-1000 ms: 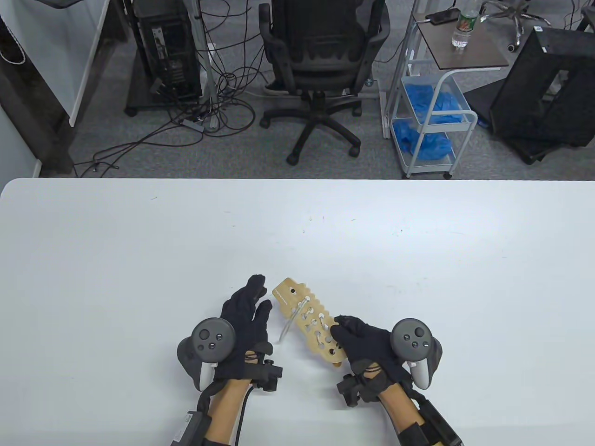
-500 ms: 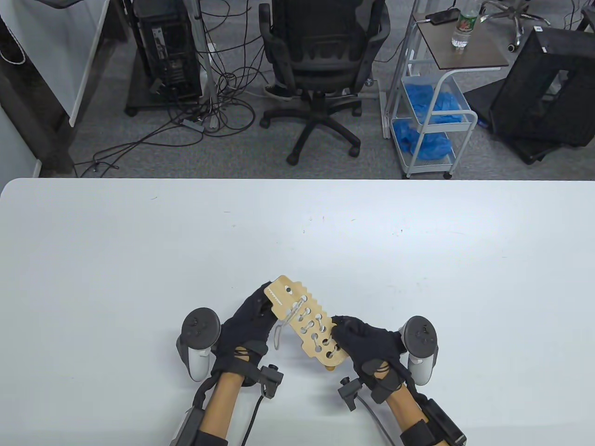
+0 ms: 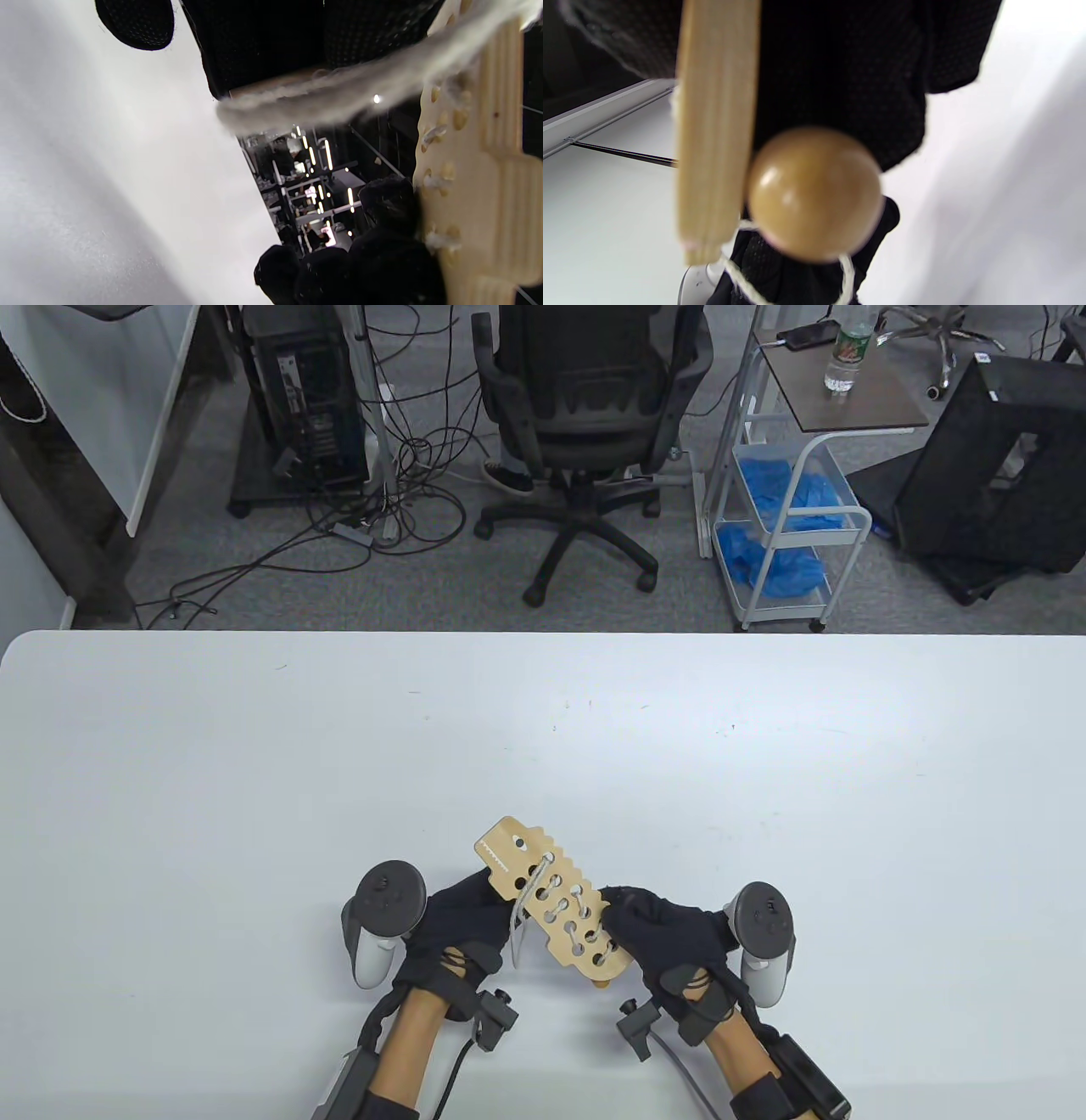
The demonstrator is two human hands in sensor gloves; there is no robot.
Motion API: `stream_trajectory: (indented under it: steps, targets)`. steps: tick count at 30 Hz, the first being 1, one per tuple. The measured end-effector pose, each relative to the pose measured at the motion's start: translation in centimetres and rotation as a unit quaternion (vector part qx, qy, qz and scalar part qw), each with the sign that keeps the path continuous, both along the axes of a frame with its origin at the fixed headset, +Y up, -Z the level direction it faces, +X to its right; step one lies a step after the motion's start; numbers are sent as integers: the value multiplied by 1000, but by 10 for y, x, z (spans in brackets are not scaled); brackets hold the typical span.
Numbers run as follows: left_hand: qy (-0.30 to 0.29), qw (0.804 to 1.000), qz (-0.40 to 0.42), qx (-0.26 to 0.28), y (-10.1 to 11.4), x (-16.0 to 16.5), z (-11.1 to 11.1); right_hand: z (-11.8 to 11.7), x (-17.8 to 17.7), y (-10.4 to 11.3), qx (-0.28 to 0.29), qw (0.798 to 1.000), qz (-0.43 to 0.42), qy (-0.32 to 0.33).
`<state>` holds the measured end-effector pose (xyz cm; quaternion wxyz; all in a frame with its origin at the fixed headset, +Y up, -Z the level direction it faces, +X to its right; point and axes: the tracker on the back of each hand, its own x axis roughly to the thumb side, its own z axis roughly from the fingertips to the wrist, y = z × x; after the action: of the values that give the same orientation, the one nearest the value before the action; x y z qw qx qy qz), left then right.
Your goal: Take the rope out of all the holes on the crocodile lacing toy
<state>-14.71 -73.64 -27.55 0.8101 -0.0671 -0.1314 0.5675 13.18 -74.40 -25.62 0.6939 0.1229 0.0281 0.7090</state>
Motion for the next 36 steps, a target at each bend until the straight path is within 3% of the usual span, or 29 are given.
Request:
stream_trajectory:
  steps: [22,36]
  targets:
    - [126,992,19,-6,1,-33,1,-8,29,-15,-56,993,43,-94]
    - [157,988,0,-5,2,-39,3,-7,47,-22,-102,978,57,-175]
